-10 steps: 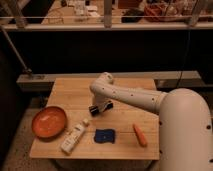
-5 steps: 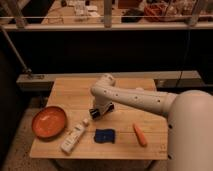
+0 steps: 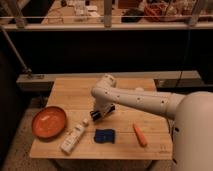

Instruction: Place the eraser on the white sponge

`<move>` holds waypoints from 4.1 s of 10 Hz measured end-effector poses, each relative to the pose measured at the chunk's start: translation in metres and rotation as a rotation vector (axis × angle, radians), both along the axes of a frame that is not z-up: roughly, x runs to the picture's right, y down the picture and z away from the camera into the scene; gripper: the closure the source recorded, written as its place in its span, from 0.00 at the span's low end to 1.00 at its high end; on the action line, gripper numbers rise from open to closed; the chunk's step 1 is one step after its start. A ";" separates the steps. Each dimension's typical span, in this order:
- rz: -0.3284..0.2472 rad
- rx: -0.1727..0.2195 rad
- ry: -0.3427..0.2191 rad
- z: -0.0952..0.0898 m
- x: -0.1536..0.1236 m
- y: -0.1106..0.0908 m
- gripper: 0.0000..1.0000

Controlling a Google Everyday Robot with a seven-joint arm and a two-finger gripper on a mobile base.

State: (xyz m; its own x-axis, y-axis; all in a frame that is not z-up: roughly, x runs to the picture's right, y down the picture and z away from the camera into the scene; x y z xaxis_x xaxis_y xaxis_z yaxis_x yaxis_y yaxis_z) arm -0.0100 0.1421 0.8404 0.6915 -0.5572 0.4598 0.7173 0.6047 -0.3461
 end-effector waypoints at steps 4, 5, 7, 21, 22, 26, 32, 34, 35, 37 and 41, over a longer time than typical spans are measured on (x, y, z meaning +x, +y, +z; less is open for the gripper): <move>-0.031 0.000 -0.008 -0.019 0.008 0.009 0.91; -0.040 0.001 -0.010 -0.022 0.009 0.011 0.91; -0.053 0.000 -0.015 -0.026 0.010 0.014 0.91; -0.166 -0.009 -0.050 -0.059 0.028 0.035 0.91; -0.172 -0.011 -0.052 -0.061 0.028 0.036 0.91; -0.204 -0.017 -0.070 -0.065 0.027 0.041 0.90; -0.216 -0.026 -0.078 -0.068 0.029 0.046 0.54; -0.218 -0.029 -0.079 -0.068 0.030 0.048 0.52; -0.219 -0.030 -0.080 -0.068 0.031 0.048 0.48; -0.220 -0.032 -0.081 -0.067 0.031 0.048 0.37; -0.231 -0.036 -0.092 -0.068 0.028 0.049 0.56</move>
State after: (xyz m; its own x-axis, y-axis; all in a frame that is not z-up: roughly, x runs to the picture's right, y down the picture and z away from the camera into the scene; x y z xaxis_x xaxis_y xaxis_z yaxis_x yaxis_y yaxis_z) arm 0.0180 0.1910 0.7726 0.5017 -0.6779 0.5374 0.8648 0.4093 -0.2909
